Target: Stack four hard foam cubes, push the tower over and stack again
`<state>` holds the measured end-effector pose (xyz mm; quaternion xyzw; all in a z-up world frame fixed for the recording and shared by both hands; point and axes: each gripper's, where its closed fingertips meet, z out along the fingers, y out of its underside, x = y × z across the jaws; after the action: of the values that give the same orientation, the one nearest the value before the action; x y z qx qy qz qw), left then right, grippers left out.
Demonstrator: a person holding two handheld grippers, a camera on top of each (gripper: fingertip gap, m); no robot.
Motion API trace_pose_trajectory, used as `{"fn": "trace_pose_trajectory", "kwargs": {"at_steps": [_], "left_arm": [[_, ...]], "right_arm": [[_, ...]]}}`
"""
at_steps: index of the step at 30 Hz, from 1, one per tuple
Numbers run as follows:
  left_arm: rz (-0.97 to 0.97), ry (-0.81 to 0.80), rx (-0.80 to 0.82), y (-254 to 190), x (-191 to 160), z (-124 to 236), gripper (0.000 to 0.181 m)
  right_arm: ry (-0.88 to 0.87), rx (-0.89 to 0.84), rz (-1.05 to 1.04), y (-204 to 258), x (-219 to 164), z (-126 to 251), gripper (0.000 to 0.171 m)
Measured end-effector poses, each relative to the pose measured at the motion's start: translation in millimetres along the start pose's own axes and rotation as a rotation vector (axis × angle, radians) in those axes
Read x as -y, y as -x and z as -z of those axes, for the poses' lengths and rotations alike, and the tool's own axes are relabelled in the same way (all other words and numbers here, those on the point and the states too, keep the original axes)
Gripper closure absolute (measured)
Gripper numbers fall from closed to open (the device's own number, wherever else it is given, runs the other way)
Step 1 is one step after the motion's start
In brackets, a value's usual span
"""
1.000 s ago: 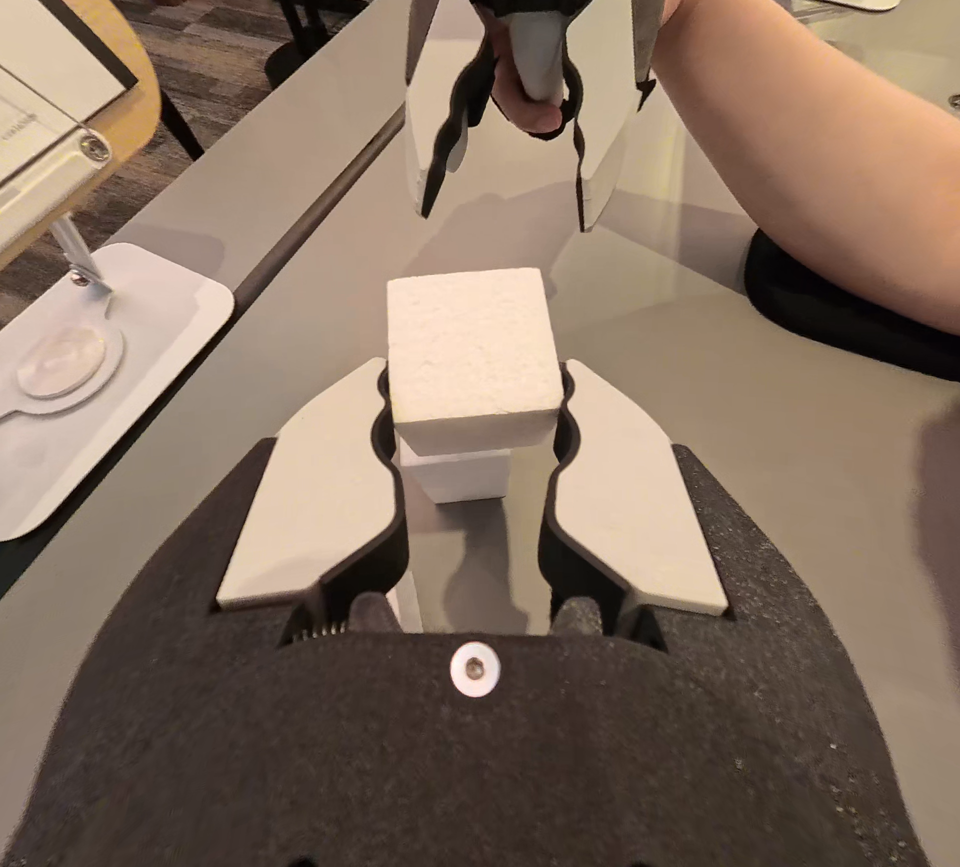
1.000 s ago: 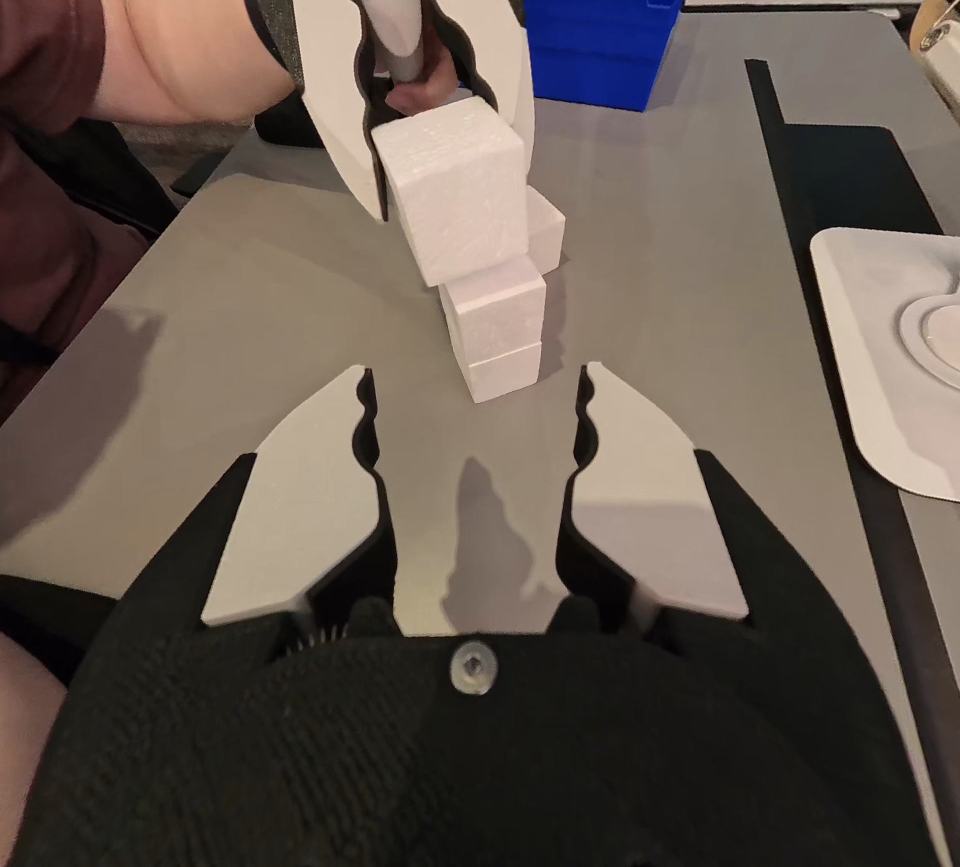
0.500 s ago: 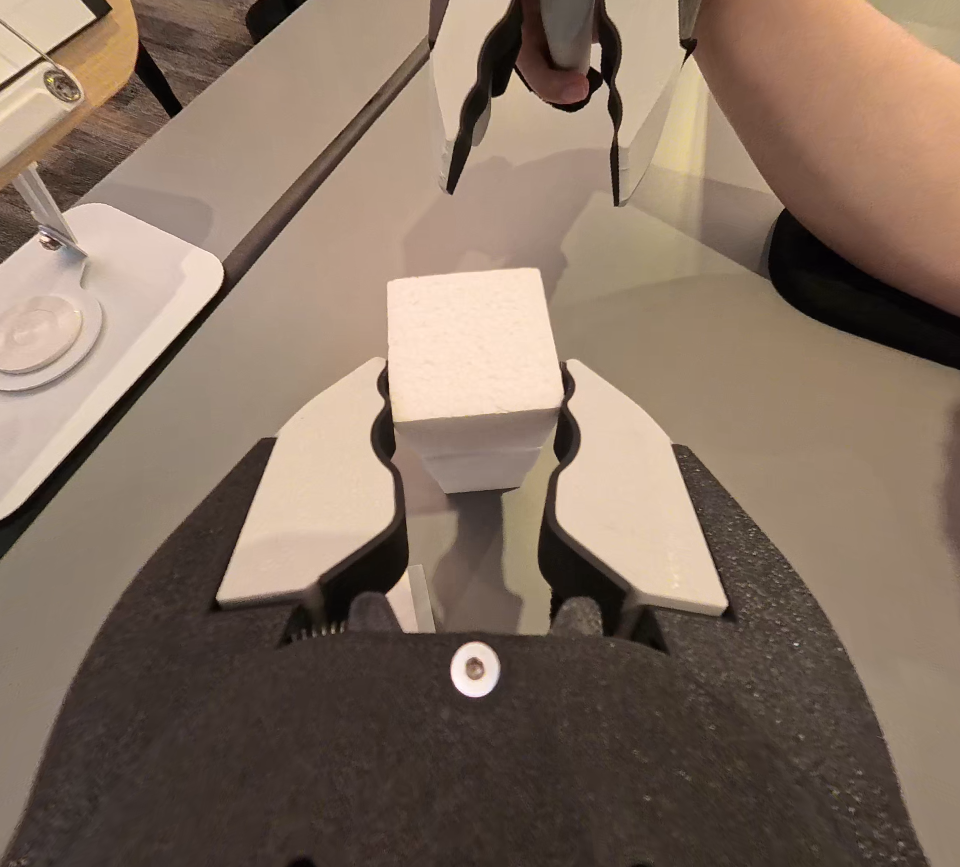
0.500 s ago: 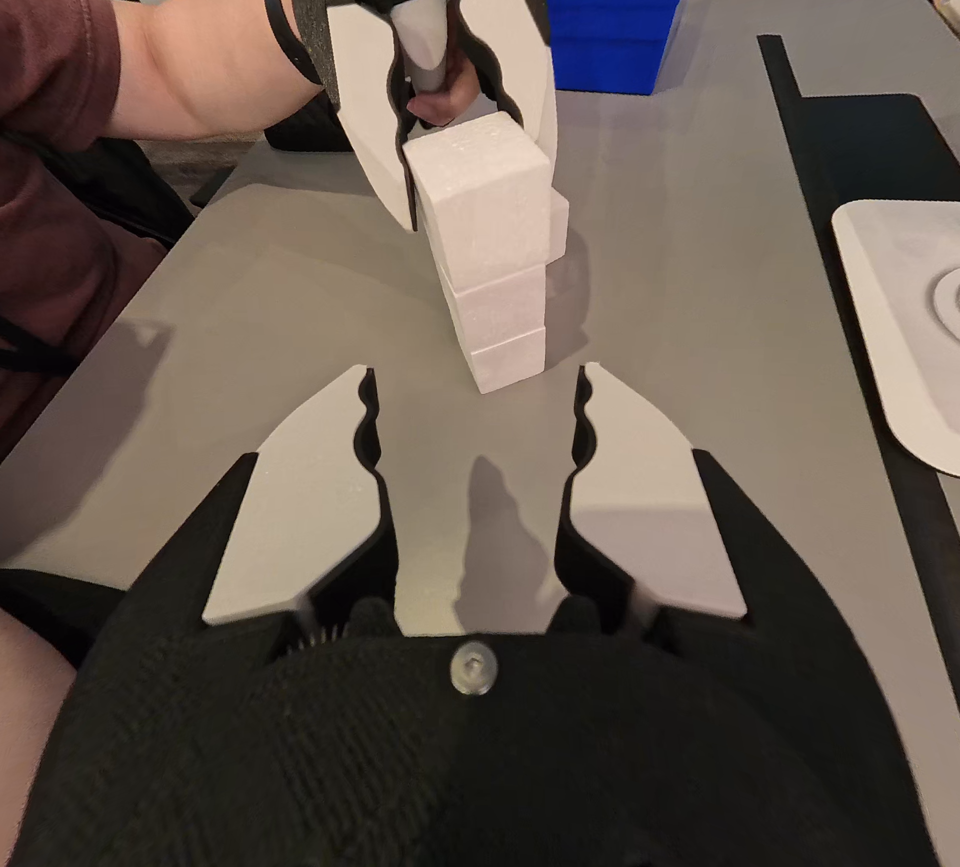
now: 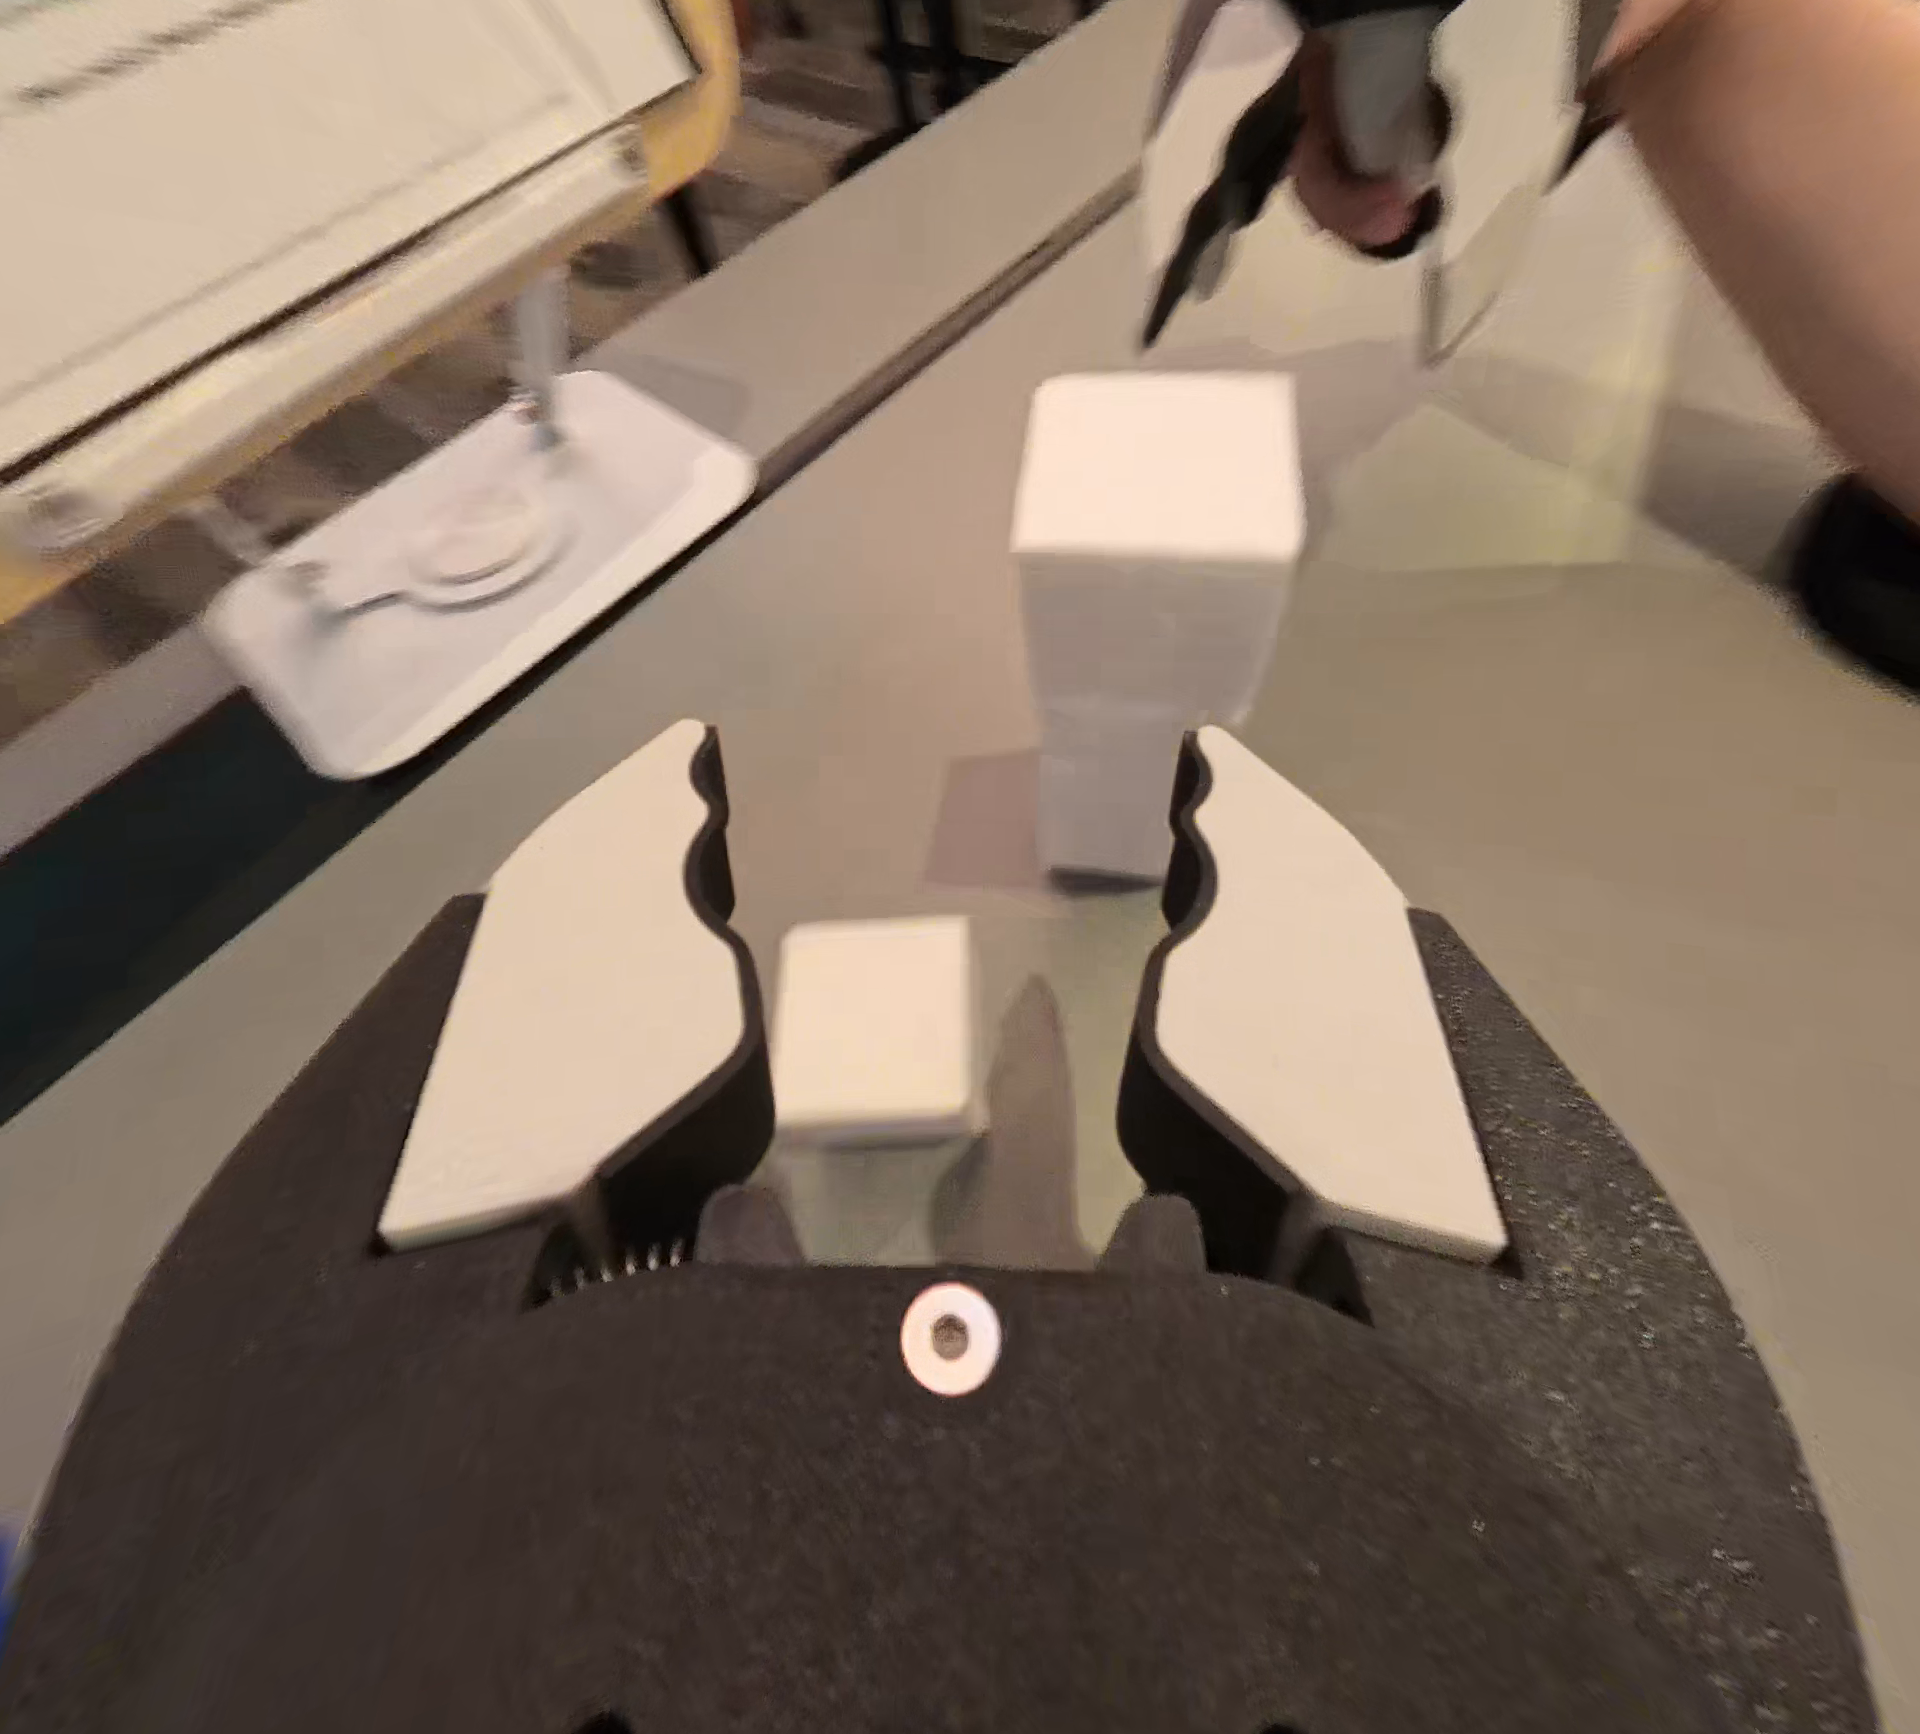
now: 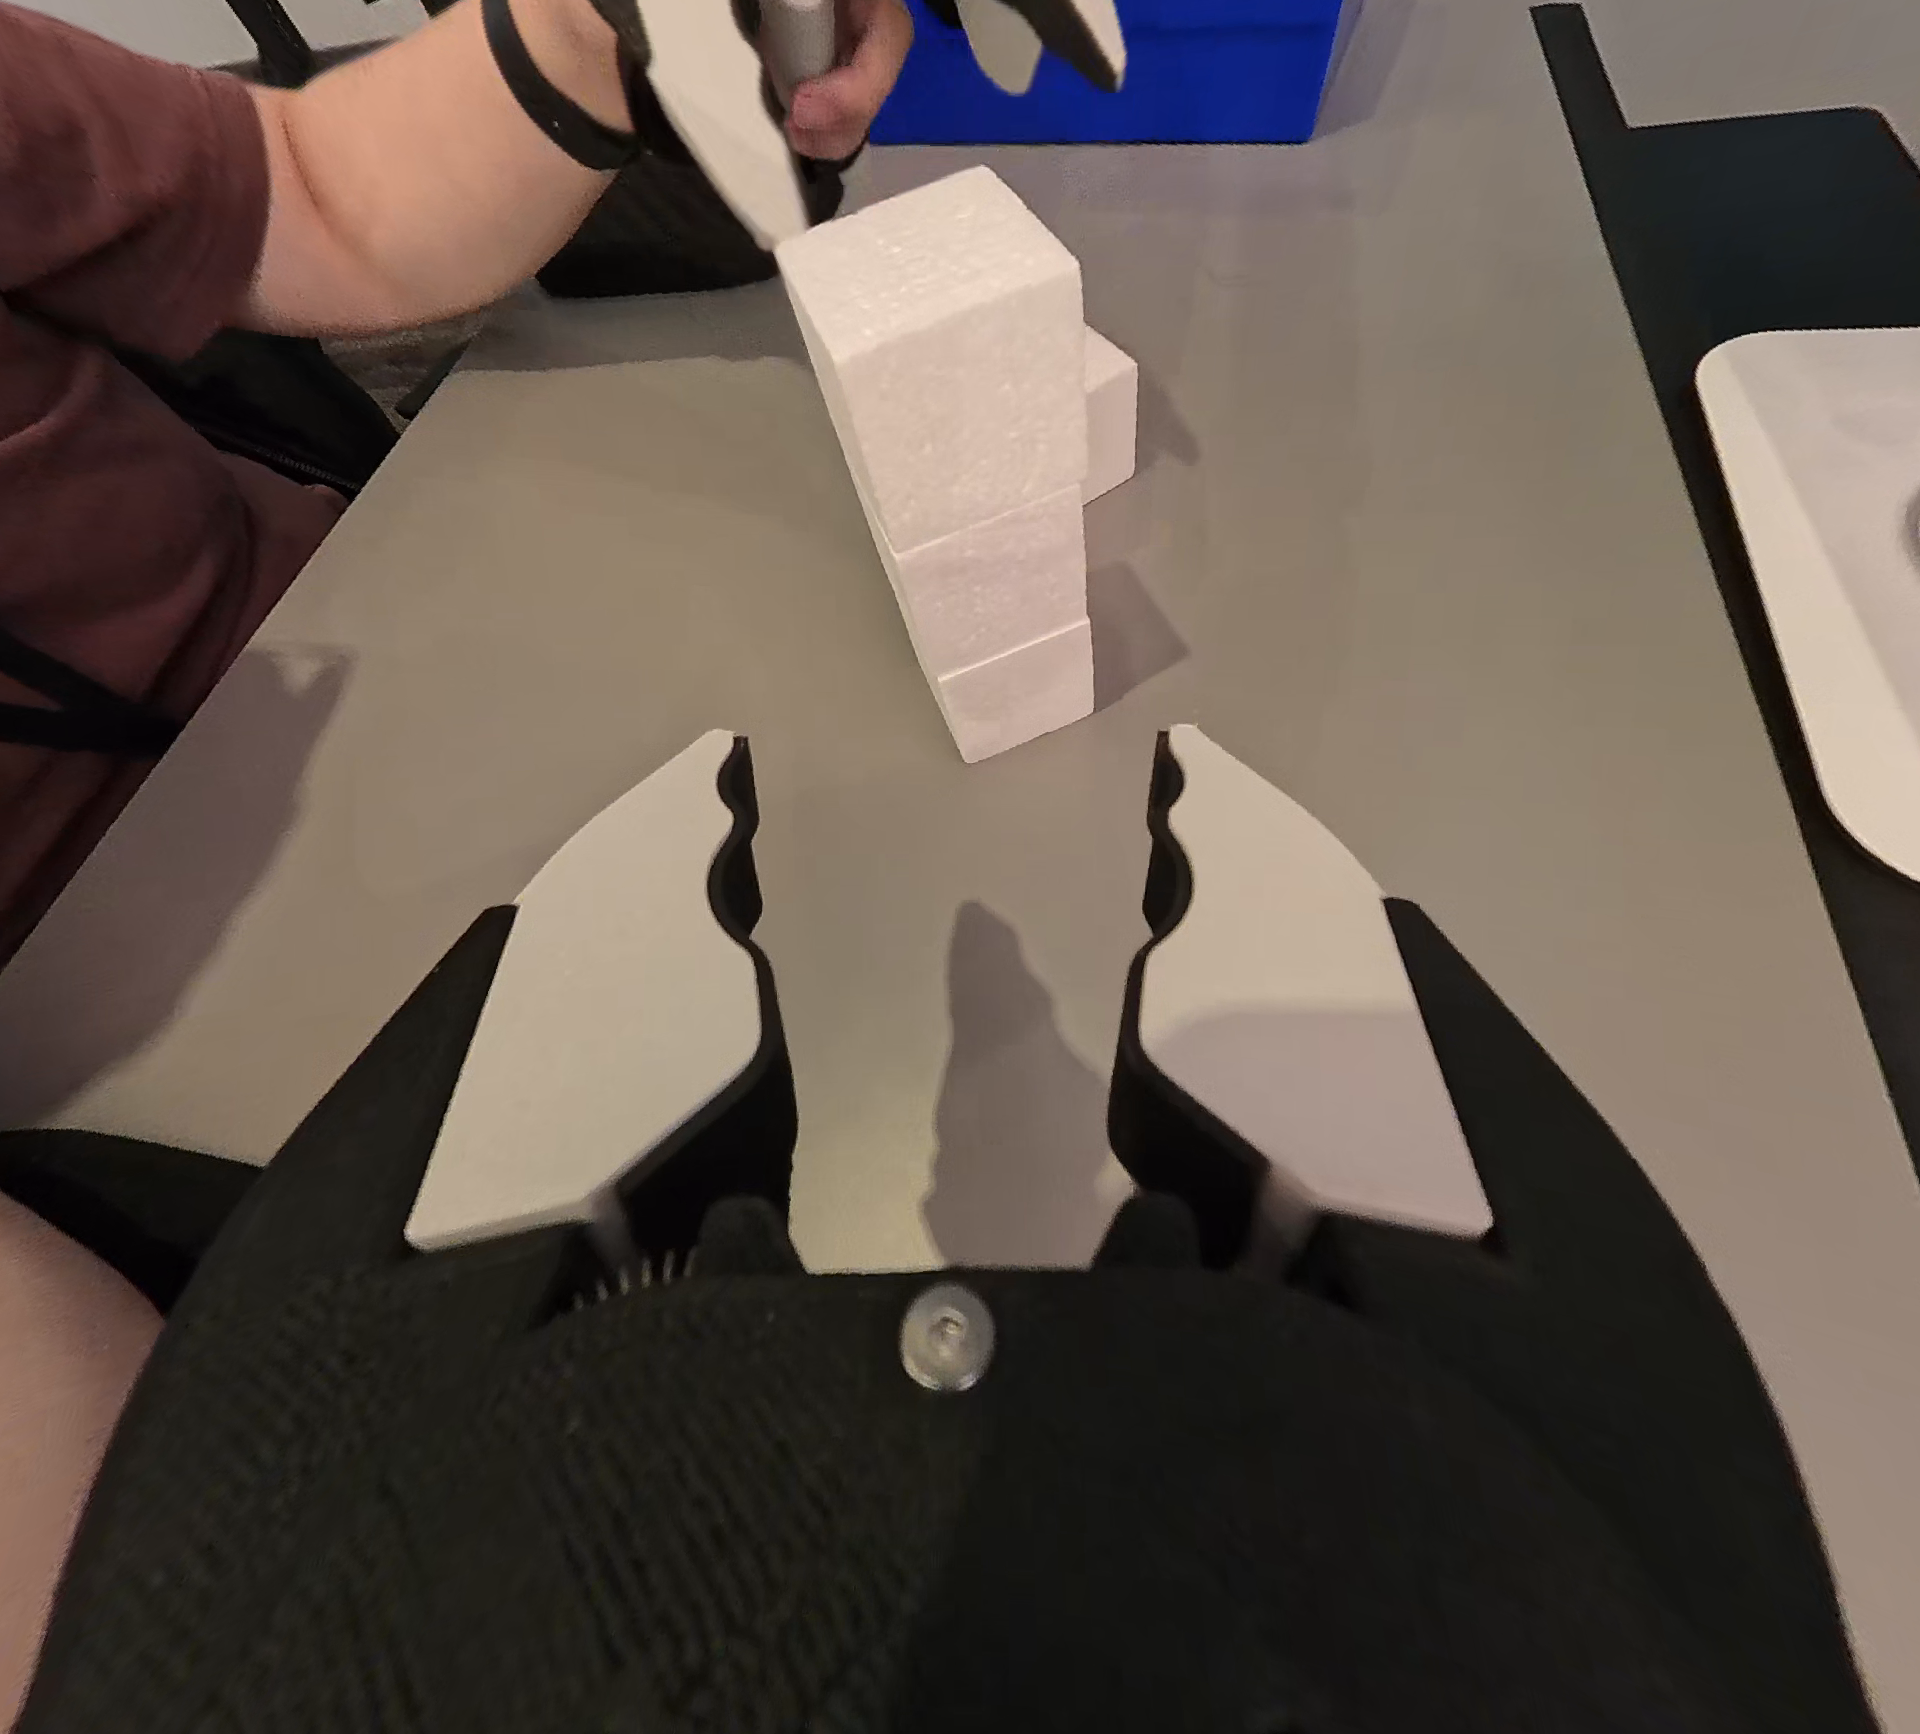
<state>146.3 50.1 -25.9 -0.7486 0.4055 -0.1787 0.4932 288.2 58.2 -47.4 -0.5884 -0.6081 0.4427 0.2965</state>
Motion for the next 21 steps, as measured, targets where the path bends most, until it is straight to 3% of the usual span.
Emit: {"fn": "trace_pose_trajectory", "kwargs": {"at_steps": [3,7,16,19,21], "left_arm": [[-0.004,0.046,0.142,15.7,-43.0,16.4,0.105],[0.094,0.124,0.151,12.9,-94.6,8.1,0.104],[0.122,0.162,0.124,22.3,-110.6,-20.8,0.100],[0.128,0.174,0.084,23.4,-112.4,-25.5,0.122],[0.149,0.160,0.065,23.4,-108.6,-25.1,0.123]], "right_arm": [[-0.020,0.001,-0.002,-0.6,1.7,2.9,0.098],[-0.025,0.005,-0.009,-0.9,0.3,3.0,0.100],[-0.002,0.025,-0.025,0.9,-4.9,-1.6,0.100],[-0.001,0.027,-0.033,-0.4,-7.2,-1.2,0.100],[-0.012,0.029,-0.038,-0.7,-7.3,0.1,0.101]]}}
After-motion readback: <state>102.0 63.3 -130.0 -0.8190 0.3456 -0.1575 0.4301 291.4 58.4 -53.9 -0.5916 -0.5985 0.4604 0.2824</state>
